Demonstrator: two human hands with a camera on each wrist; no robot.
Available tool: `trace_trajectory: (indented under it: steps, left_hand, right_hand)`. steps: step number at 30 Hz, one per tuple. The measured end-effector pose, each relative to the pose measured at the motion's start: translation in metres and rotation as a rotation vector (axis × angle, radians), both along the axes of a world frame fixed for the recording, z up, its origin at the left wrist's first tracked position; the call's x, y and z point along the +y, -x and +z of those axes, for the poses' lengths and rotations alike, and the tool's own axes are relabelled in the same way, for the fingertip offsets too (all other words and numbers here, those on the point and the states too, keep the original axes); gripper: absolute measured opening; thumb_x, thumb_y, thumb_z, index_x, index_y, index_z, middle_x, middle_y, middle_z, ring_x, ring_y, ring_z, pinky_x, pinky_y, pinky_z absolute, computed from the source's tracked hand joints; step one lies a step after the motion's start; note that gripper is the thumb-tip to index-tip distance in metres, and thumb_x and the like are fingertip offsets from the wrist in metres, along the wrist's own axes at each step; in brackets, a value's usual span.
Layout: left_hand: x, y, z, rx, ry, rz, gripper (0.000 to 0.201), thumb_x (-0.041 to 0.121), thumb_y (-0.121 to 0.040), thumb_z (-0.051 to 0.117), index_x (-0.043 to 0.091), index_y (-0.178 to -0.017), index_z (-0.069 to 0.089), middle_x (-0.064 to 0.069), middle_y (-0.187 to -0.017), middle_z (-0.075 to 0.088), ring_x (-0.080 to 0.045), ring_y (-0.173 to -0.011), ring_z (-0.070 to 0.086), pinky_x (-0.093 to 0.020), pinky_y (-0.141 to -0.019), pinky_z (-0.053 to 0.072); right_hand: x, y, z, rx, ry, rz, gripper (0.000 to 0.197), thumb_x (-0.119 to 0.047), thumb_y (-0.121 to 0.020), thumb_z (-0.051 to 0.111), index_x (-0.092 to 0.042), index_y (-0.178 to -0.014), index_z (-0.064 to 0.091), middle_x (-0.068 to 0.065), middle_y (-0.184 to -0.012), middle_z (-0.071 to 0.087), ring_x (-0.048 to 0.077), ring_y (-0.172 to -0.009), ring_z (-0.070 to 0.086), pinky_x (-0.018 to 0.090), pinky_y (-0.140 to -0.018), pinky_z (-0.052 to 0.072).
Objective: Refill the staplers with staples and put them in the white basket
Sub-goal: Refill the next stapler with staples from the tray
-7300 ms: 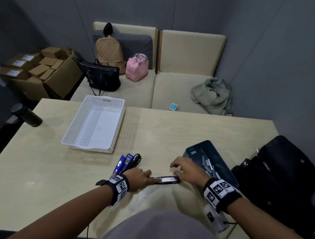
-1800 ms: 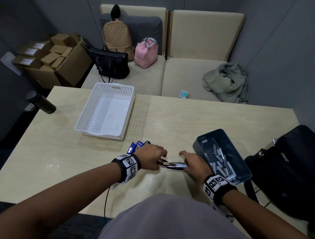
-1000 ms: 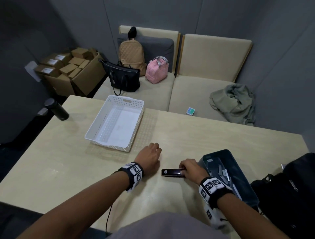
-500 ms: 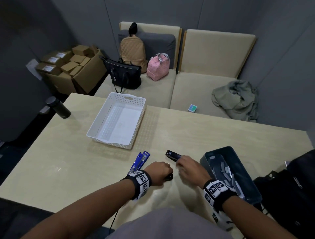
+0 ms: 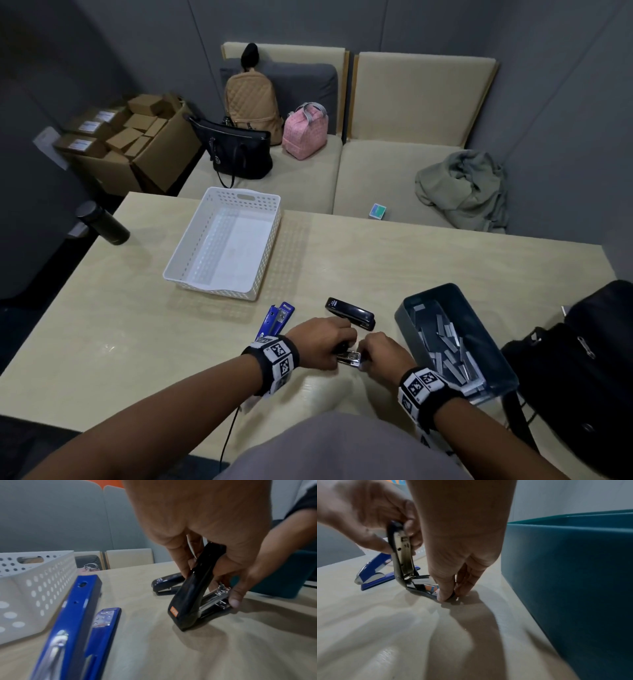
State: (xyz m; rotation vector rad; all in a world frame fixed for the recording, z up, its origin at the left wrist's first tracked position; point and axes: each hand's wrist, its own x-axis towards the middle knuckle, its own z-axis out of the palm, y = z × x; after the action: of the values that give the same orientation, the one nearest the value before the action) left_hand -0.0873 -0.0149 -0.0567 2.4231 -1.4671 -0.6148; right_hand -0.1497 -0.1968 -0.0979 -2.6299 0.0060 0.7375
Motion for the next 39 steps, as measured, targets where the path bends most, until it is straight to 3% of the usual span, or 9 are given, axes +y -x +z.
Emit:
trace_trajectory:
  steps: [4, 6, 9, 12, 16, 19, 24, 30, 39]
  left_hand:
    - [0.024, -0.013, 0.008, 0.027, 0.097, 0.092, 0.017, 0.014, -0.062, 0.060, 0.014, -0.072, 0.047, -0.002, -0.082, 0.053, -0.025, -0.073, 0.053, -0.036, -0.056, 0.045]
    - [0.041, -0.021, 0.007, -0.001, 0.032, 0.085, 0.010, 0.013, -0.063, 0.057, 0.012, -0.069, 0.049, -0.003, -0.082, 0.054, -0.026, -0.073, 0.055, -0.036, -0.055, 0.043]
    - [0.062, -0.028, -0.004, -0.092, -0.152, 0.041, 0.010, 0.013, -0.072, 0.057, 0.011, -0.082, 0.057, -0.006, -0.091, 0.058, -0.030, -0.077, 0.059, -0.035, -0.054, 0.038]
    - [0.070, -0.026, -0.025, -0.150, -0.221, 0.012, 0.016, 0.026, -0.090, 0.051, 0.015, -0.100, 0.058, -0.005, -0.100, 0.059, -0.032, -0.081, 0.062, -0.040, -0.057, 0.046]
    - [0.051, -0.011, -0.040, -0.142, -0.241, 0.021, 0.030, 0.030, -0.092, 0.048, 0.018, -0.118, 0.056, -0.006, -0.110, 0.059, -0.028, -0.102, 0.058, -0.044, -0.067, 0.053]
    - [0.032, -0.003, -0.049, -0.138, -0.226, 0.014, 0.040, 0.041, -0.090, 0.055, 0.020, -0.123, 0.053, -0.007, -0.112, 0.060, -0.029, -0.102, 0.056, -0.043, -0.071, 0.052]
    - [-0.001, 0.006, -0.055, -0.127, -0.220, 0.066, 0.044, 0.051, -0.094, 0.045, 0.016, -0.115, 0.061, -0.010, -0.108, 0.063, -0.031, -0.102, 0.055, -0.041, -0.080, 0.045]
    - [-0.036, 0.007, -0.052, 0.199, -0.239, 0.305, 0.042, 0.054, -0.090, 0.054, 0.019, -0.110, 0.065, -0.014, -0.113, 0.059, -0.032, -0.107, 0.056, -0.044, -0.089, 0.048]
    - [-0.048, 0.007, -0.061, 0.196, -0.255, 0.394, 0.034, 0.054, -0.086, 0.055, 0.024, -0.098, 0.066, -0.007, -0.111, 0.060, -0.027, -0.111, 0.052, -0.042, -0.088, 0.044]
  right_hand:
    - [-0.013, 0.001, -0.005, -0.042, 0.073, 0.043, 0.013, -0.020, -0.079, 0.072, -0.014, -0.090, 0.069, 0.004, -0.100, 0.058, 0.026, -0.085, 0.063, 0.032, -0.073, 0.050]
    - [-0.017, 0.001, -0.007, -0.046, 0.083, 0.050, 0.017, -0.021, -0.081, 0.072, -0.012, -0.095, 0.069, 0.004, -0.103, 0.055, 0.026, -0.088, 0.062, 0.035, -0.077, 0.052]
    - [-0.017, 0.000, -0.009, -0.041, 0.097, 0.063, 0.017, -0.020, -0.081, 0.071, -0.012, -0.096, 0.067, 0.005, -0.104, 0.055, 0.028, -0.090, 0.062, 0.038, -0.080, 0.052]
    - [-0.016, -0.001, -0.008, -0.028, 0.120, 0.083, 0.016, -0.018, -0.082, 0.069, -0.013, -0.097, 0.066, 0.006, -0.103, 0.056, 0.029, -0.089, 0.062, 0.039, -0.079, 0.053]
    - [-0.014, -0.001, -0.005, -0.017, 0.149, 0.121, 0.014, -0.013, -0.083, 0.059, -0.012, -0.096, 0.066, 0.009, -0.105, 0.055, 0.031, -0.089, 0.061, 0.038, -0.076, 0.051]
    - [-0.016, -0.001, -0.002, -0.001, 0.096, 0.087, 0.020, -0.016, -0.081, 0.063, -0.015, -0.101, 0.067, 0.007, -0.105, 0.057, 0.029, -0.091, 0.061, 0.037, -0.078, 0.052]
    - [-0.014, 0.001, 0.005, 0.018, 0.016, -0.019, 0.019, -0.020, -0.074, 0.072, -0.018, -0.093, 0.071, 0.004, -0.095, 0.063, 0.022, -0.081, 0.063, 0.032, -0.071, 0.055]
    - [-0.013, 0.002, 0.015, 0.013, -0.028, -0.070, 0.014, -0.015, -0.072, 0.074, -0.018, -0.085, 0.070, 0.000, -0.081, 0.063, 0.020, -0.074, 0.065, 0.029, -0.060, 0.049]
    - [-0.016, 0.006, 0.013, 0.025, -0.026, -0.138, 0.011, -0.020, -0.072, 0.076, -0.017, -0.078, 0.068, 0.000, -0.080, 0.060, 0.020, -0.071, 0.062, 0.027, -0.059, 0.047]
